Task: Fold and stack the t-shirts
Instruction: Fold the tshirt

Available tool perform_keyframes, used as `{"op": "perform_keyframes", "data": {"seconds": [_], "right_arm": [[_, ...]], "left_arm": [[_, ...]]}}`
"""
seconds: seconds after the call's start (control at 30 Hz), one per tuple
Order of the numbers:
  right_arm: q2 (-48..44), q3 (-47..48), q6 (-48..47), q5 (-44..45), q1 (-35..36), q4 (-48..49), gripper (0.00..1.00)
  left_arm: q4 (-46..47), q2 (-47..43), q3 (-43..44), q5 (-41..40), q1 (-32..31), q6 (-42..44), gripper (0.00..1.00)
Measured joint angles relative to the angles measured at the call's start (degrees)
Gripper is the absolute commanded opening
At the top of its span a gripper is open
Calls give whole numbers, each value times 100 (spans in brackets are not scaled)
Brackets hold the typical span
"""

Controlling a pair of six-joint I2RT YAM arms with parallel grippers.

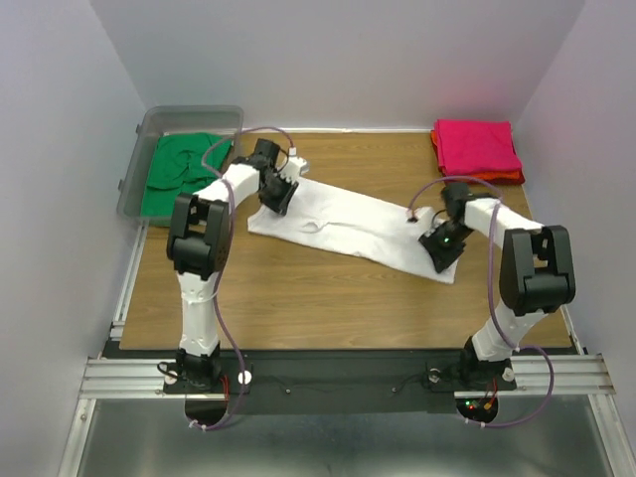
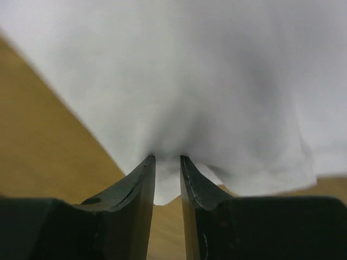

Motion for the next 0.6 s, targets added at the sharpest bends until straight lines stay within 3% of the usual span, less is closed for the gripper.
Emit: {"op": "perform_keyframes", "data": {"seconds": [0.13, 0.2, 0.27, 0.33, 0.6], "right_arm": [[-413, -219, -278, -573, 1325, -1119, 32], [-448, 162, -295, -944, 1593, -1576, 32], [-448, 660, -291, -1104, 1543, -1709, 32], [-448, 1019, -267, -1110, 1346, -1631, 31], [402, 822, -74, -654, 1062, -990, 27]], "left_arm": [[-256, 1362, 2398, -238, 111, 70, 40], [-389, 1652, 3174, -295, 144, 85, 41], [-459, 1589, 3425, -284, 175, 68, 41], [-398, 1338, 3261, -203, 188, 2, 42], [221, -341, 813, 76, -304, -710, 35]]}}
